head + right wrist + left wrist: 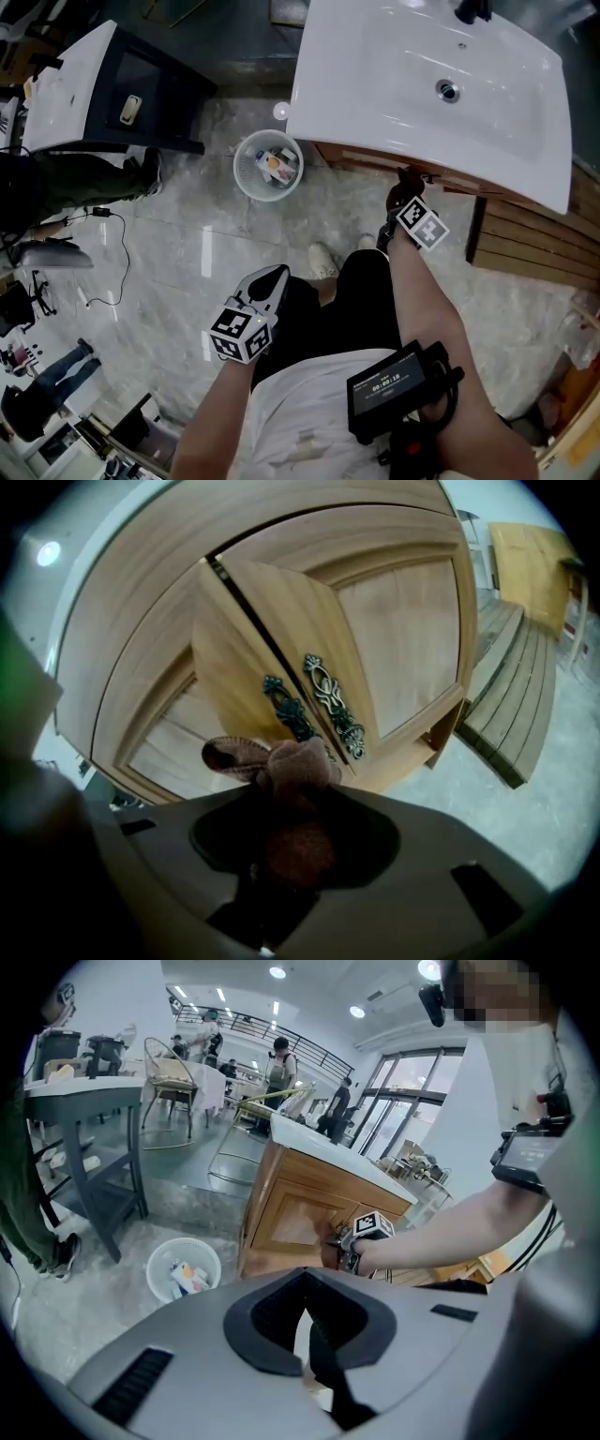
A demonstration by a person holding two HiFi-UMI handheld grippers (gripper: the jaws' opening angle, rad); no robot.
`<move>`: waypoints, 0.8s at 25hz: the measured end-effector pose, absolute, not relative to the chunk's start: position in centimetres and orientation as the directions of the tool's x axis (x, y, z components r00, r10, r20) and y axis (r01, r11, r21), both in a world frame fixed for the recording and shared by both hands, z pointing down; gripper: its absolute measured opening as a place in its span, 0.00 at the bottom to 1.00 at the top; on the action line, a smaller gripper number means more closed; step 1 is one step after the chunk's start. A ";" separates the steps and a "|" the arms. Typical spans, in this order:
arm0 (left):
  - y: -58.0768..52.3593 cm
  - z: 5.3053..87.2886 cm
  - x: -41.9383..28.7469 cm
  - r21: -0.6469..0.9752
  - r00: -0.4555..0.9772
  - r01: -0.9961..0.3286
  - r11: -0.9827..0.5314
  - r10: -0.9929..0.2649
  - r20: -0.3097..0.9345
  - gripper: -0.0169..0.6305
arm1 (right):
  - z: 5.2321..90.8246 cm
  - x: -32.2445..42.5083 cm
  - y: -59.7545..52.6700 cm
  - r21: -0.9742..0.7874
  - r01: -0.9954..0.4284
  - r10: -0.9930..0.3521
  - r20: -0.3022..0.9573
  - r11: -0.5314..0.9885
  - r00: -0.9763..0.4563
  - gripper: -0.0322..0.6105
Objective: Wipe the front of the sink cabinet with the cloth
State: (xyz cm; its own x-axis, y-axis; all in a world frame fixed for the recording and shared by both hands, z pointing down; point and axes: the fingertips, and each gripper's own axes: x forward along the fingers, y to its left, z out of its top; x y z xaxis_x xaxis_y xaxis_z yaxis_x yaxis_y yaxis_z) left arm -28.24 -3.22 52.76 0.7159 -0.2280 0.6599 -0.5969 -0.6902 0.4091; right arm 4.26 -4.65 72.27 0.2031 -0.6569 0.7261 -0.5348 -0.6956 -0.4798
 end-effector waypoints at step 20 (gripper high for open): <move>-3.6 54.6 -29.1 0.417 0.706 -0.617 -0.668 -0.234 0.669 0.04 | 76.1 4.8 -6.7 -0.410 -0.621 -0.628 0.759 -0.668 0.175 0.27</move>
